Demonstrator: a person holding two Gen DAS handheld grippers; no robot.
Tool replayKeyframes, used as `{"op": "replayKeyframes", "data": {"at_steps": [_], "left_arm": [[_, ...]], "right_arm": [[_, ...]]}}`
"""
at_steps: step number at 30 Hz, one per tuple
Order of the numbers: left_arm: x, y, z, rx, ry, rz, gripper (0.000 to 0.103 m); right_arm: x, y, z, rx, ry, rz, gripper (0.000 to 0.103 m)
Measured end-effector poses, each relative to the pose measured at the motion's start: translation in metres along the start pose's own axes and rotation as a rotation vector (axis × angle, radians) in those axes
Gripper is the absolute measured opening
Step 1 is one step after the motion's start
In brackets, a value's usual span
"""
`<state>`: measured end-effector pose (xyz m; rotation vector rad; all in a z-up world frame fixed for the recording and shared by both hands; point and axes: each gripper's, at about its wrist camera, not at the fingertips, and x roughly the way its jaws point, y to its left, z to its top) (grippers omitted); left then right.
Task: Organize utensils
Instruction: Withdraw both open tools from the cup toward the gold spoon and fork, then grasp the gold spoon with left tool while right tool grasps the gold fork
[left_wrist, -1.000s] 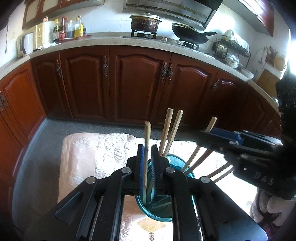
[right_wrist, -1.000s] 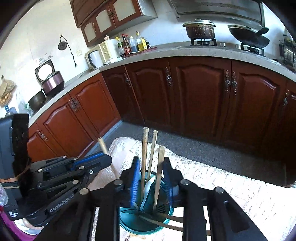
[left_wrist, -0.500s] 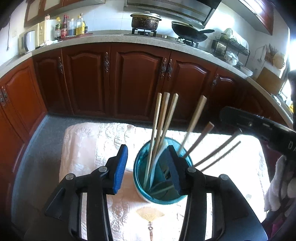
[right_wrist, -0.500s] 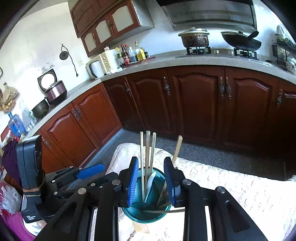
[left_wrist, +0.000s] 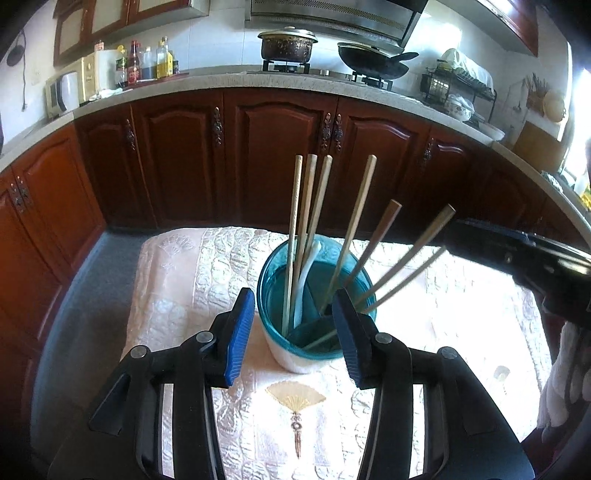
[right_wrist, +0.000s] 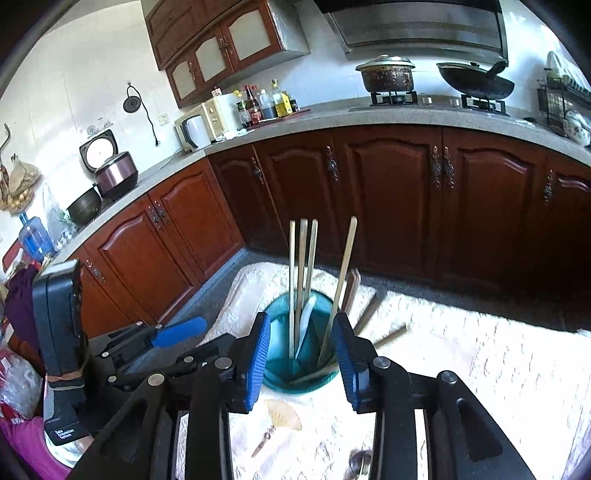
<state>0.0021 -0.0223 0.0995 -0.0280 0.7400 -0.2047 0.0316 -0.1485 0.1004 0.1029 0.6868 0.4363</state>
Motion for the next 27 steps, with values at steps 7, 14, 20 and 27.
{"op": "replayKeyframes", "data": {"at_steps": [7,14,20,27], "left_arm": [[-0.009,-0.011,-0.016,0.014,-0.005,0.014,0.043],[-0.016,-0.023,-0.034,0.021,0.008,-0.001,0.045],[-0.02,-0.031,-0.045,0.035,0.016,-0.01,0.046],[-0.023,-0.035,-0.056,0.033,0.034,-0.027,0.049]], "right_arm": [[-0.01,-0.001,-0.027,0.013,0.024,-0.009,0.034],[-0.015,-0.006,-0.047,0.05,0.046,-0.014,0.035],[-0.019,-0.01,-0.064,0.064,0.063,-0.024,0.036],[-0.023,-0.018,-0.08,0.083,0.083,-0.034,0.036]]}}
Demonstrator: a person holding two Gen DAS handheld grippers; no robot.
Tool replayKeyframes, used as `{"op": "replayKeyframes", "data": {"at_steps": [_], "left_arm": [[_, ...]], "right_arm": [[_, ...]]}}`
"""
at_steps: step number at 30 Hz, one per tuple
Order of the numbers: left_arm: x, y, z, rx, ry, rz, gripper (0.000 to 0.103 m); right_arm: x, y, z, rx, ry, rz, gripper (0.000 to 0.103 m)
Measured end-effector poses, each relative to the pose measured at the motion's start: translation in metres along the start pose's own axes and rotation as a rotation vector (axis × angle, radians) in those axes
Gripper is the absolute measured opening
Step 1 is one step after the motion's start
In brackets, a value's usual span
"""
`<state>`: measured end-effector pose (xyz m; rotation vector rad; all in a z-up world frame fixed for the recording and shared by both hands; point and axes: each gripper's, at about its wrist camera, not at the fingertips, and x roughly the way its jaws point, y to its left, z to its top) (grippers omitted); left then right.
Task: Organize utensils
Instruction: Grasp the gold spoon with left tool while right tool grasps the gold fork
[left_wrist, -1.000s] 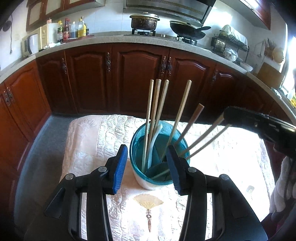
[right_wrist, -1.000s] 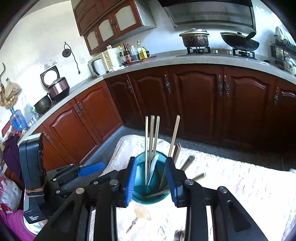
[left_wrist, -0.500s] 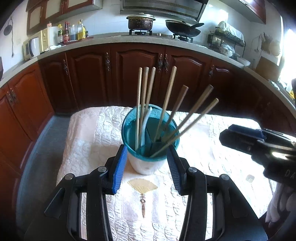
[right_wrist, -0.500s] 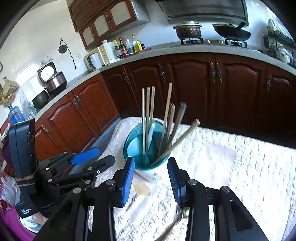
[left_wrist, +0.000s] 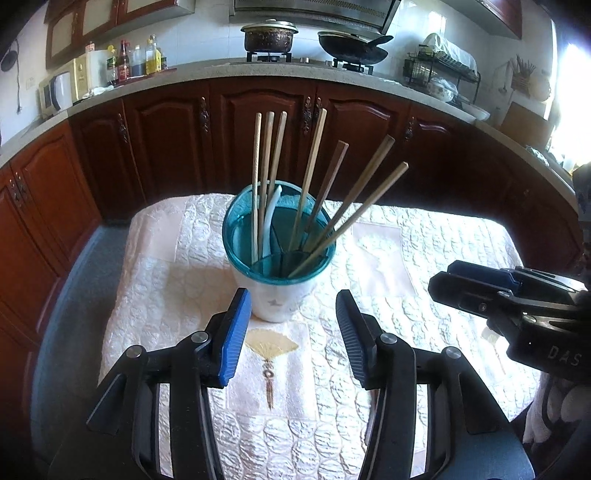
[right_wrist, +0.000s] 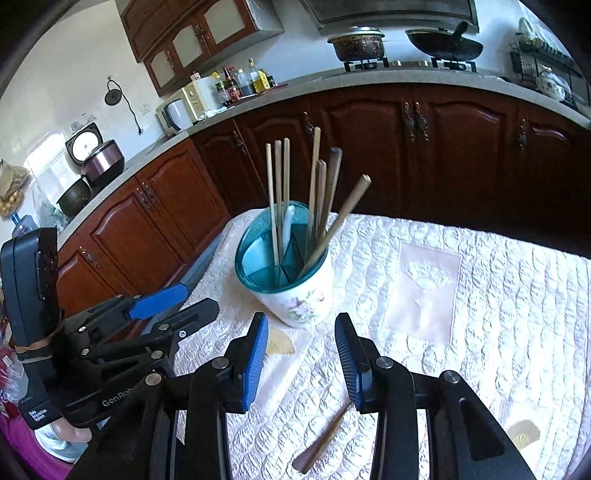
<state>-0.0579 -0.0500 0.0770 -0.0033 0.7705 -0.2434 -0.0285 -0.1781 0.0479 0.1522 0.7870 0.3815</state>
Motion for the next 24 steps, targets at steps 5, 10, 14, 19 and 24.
{"op": "replayKeyframes", "data": {"at_steps": [5,10,14,19,24], "left_arm": [[0.0,0.005,-0.007,-0.017,0.028,-0.045,0.054],[0.01,0.01,-0.018,-0.035,0.078,-0.085,0.054],[0.017,0.014,-0.028,-0.039,0.107,-0.1,0.054],[0.03,0.011,-0.04,-0.037,0.156,-0.099,0.054],[0.037,0.004,-0.048,-0.026,0.181,-0.1,0.054]], "right_arm": [[-0.006,-0.021,-0.013,0.023,0.016,-0.029,0.038],[-0.006,-0.055,-0.035,0.082,0.059,-0.082,0.038],[-0.005,-0.084,-0.054,0.138,0.098,-0.106,0.038],[0.014,-0.091,-0.074,0.151,0.159,-0.062,0.037],[0.059,-0.079,-0.088,0.177,0.224,0.011,0.027]]}}
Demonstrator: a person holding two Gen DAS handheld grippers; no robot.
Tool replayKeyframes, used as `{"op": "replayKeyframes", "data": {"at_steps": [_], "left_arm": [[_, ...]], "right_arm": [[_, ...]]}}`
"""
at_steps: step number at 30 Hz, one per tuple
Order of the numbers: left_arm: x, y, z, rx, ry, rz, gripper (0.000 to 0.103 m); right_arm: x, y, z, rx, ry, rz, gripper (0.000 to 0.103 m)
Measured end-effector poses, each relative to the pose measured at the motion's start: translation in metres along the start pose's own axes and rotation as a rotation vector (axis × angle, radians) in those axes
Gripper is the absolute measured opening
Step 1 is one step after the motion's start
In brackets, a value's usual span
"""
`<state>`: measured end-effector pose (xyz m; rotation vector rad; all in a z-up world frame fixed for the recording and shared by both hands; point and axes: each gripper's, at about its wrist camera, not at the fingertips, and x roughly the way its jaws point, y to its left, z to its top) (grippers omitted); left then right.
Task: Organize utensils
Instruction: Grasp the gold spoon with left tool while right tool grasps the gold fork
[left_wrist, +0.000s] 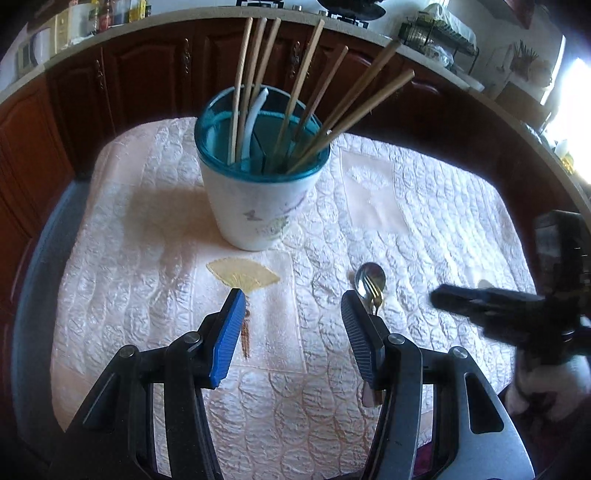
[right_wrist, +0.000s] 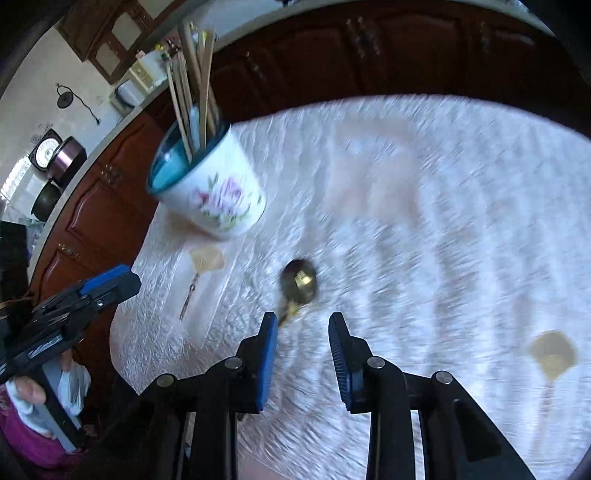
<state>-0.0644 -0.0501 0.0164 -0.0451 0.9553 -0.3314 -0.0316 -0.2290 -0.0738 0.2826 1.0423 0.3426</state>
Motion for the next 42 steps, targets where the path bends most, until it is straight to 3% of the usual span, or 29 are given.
{"op": "replayKeyframes", "data": {"at_steps": [6,9,14,22,27,32,34,37,39,42], "left_arm": [[0.005,0.001,-0.006,0.023,0.013,0.017,0.054],[0.013,0.001,-0.008,0.029,0.034,0.014,0.054],[0.026,-0.004,-0.008,0.043,0.056,-0.002,0.054],[0.066,-0.035,0.003,0.126,0.088,-0.068,0.053],[0.091,-0.052,0.016,0.188,0.08,-0.096,0.053],[0.122,-0.062,0.027,0.248,0.129,-0.105,0.052],[0.131,-0.065,0.03,0.265,0.155,-0.125,0.049],[0.141,-0.07,0.03,0.302,0.191,-0.142,0.034],[0.143,-0.074,0.029,0.318,0.197,-0.16,0.019],[0.14,-0.076,0.025,0.334,0.192,-0.15,0.012]], "right_arm": [[0.043,0.003,0.009,0.009,0.048,-0.008,0.025],[0.051,-0.003,0.009,0.008,0.063,-0.031,0.007],[0.031,-0.014,-0.002,0.003,0.05,-0.018,0.006],[-0.011,-0.076,-0.027,0.1,0.037,-0.036,0.005],[-0.025,-0.104,-0.038,0.161,0.036,0.009,0.005],[-0.029,-0.114,-0.038,0.183,0.038,0.067,0.005],[-0.03,-0.118,-0.041,0.196,0.037,0.09,0.005],[-0.028,-0.122,-0.04,0.206,0.035,0.111,0.005],[-0.028,-0.123,-0.039,0.203,0.031,0.111,0.006],[-0.026,-0.122,-0.036,0.196,0.024,0.115,0.008]]}}
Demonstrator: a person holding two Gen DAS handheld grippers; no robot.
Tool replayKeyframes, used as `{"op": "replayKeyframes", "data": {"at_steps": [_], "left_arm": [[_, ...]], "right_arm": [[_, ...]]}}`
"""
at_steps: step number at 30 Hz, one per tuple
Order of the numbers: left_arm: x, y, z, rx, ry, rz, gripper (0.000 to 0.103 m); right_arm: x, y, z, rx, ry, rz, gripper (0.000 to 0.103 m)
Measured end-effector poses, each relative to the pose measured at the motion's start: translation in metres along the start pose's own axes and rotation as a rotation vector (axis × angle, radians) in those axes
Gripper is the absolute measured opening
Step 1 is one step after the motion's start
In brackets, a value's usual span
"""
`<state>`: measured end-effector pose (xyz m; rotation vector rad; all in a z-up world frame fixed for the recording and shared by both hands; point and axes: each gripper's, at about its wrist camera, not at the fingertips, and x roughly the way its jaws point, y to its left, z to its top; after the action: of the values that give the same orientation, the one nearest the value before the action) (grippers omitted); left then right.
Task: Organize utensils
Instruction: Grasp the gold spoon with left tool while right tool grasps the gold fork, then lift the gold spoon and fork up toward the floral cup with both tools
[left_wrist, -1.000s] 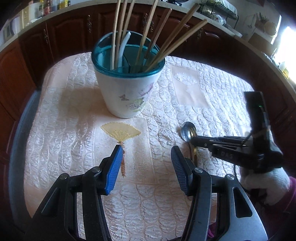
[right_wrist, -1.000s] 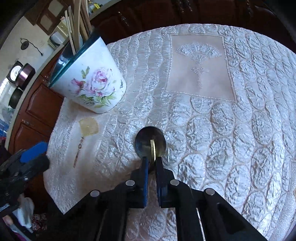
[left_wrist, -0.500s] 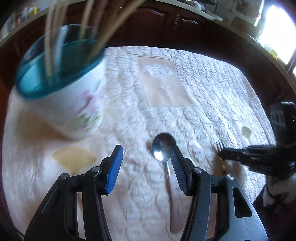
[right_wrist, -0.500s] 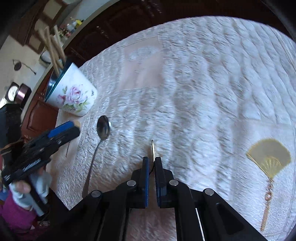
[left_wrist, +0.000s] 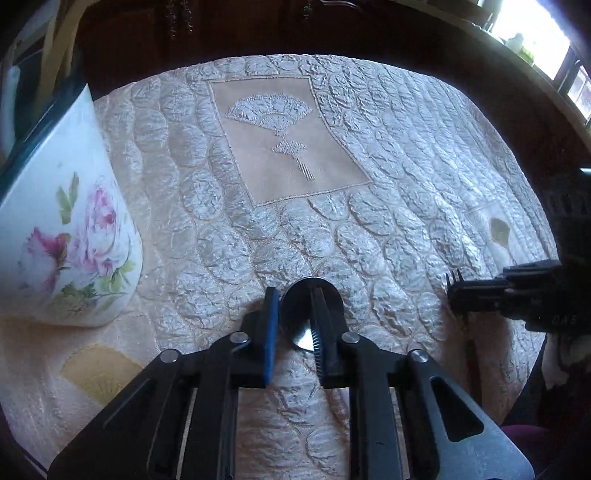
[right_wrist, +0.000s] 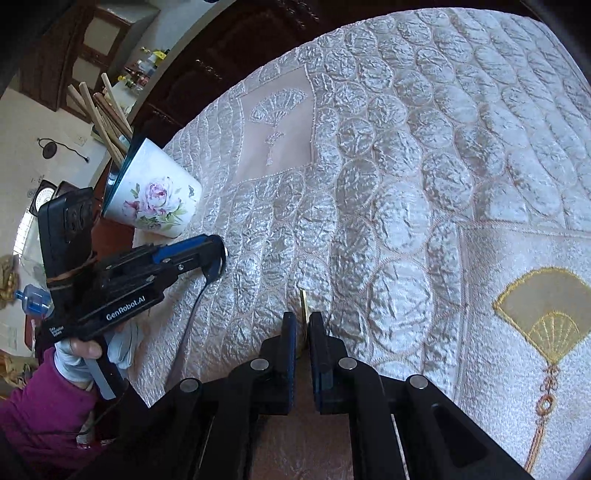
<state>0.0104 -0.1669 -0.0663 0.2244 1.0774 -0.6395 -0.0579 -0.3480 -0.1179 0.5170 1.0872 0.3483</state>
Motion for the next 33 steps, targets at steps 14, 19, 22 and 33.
{"op": "replayKeyframes", "data": {"at_steps": [14,19,22,33], "left_arm": [[-0.015,0.014,-0.031,-0.054,0.051,-0.058,0.013],[-0.01,0.007,-0.024,-0.034,0.056,-0.058,0.019],[-0.008,0.001,-0.023,-0.018,0.048,-0.041,0.016],[-0.071,0.003,-0.028,-0.057,-0.095,-0.02,0.001]], "right_arm": [[0.026,0.024,0.014,-0.077,0.034,-0.003,0.019],[0.026,0.026,0.014,-0.115,0.045,-0.037,0.017],[0.027,0.029,0.013,-0.144,0.034,-0.098,0.004],[-0.007,0.068,0.016,-0.225,-0.066,-0.103,0.002]]}}
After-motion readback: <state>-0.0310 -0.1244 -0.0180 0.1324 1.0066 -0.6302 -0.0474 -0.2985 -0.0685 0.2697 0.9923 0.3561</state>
